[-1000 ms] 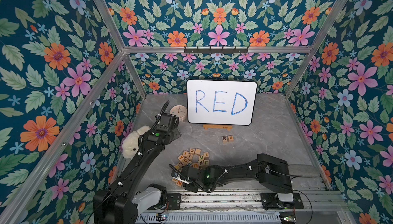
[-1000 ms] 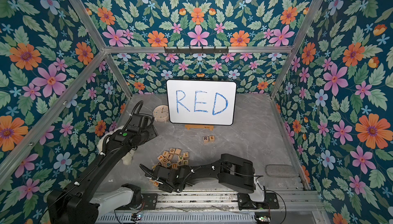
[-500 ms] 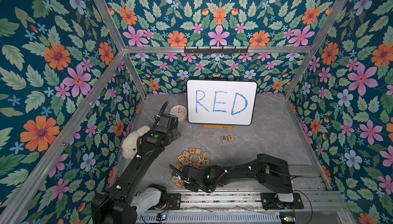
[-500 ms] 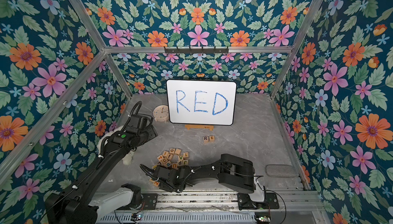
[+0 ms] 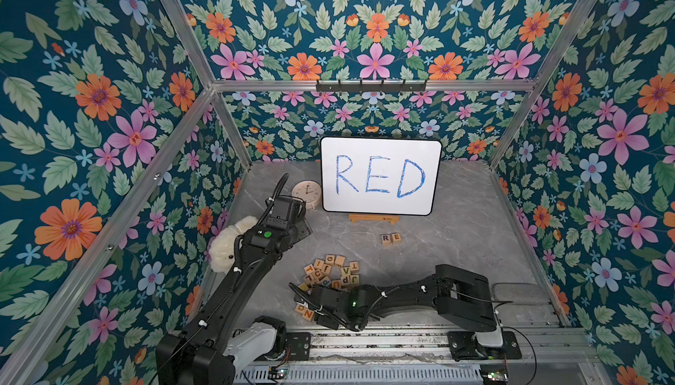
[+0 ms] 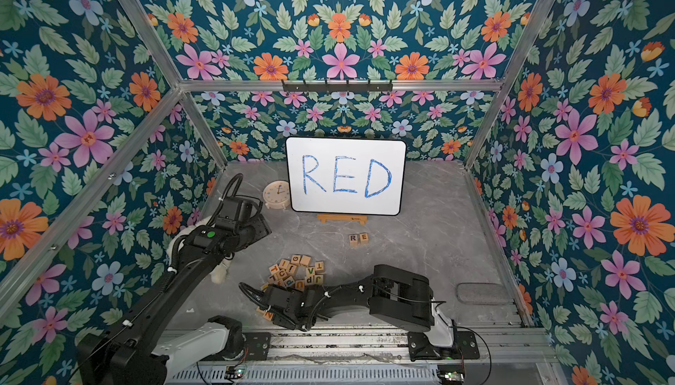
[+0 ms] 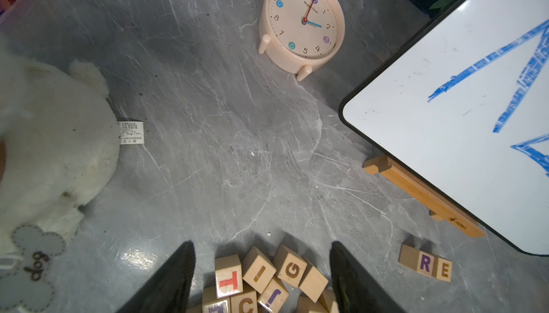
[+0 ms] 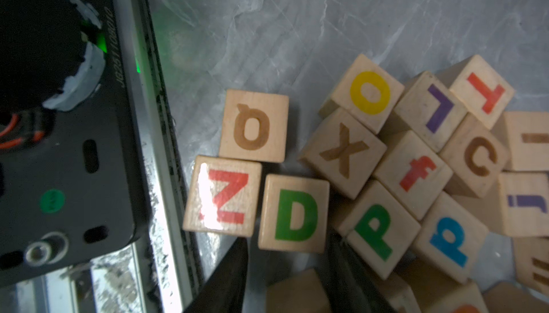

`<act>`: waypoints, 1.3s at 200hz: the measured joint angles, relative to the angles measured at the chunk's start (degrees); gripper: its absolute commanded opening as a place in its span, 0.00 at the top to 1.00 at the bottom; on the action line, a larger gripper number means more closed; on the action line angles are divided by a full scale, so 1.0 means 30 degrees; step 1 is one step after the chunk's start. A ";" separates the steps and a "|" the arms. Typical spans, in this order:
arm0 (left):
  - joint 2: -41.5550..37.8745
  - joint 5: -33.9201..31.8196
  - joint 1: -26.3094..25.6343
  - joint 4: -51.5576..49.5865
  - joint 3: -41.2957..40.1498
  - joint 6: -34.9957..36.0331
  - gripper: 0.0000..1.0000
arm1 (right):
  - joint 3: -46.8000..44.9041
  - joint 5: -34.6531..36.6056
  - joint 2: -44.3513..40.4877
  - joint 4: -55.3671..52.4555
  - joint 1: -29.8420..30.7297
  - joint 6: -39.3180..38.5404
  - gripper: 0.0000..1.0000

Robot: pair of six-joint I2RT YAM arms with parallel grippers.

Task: Assemble the uppercase word "red" with letter blocks
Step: Pick up the letter block from the center of the board.

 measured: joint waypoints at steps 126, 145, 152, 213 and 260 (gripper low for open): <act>-0.0073 0.0029 0.0000 -0.0058 -0.0095 -0.0255 0.25 | 0.0656 -0.0401 0.0758 0.0393 -0.0430 -0.0306 0.53; -0.0073 0.0029 0.0000 -0.0073 -0.0095 -0.0255 0.25 | 0.0721 -0.0517 0.0831 0.0495 -0.0474 -0.0313 0.54; -0.0073 0.0036 0.0000 -0.0080 -0.0095 -0.0255 0.25 | 0.0736 -0.0568 0.0867 0.0546 -0.0488 -0.0313 0.55; -0.0153 0.0044 0.0000 -0.0117 -0.0095 -0.0328 0.25 | 0.0656 -0.0874 0.0911 0.0860 -0.0525 -0.0444 0.68; -0.0277 0.0138 0.0000 -0.0153 -0.0204 -0.0386 0.25 | 0.0481 -0.0867 0.0911 0.1282 -0.0525 -0.0452 0.72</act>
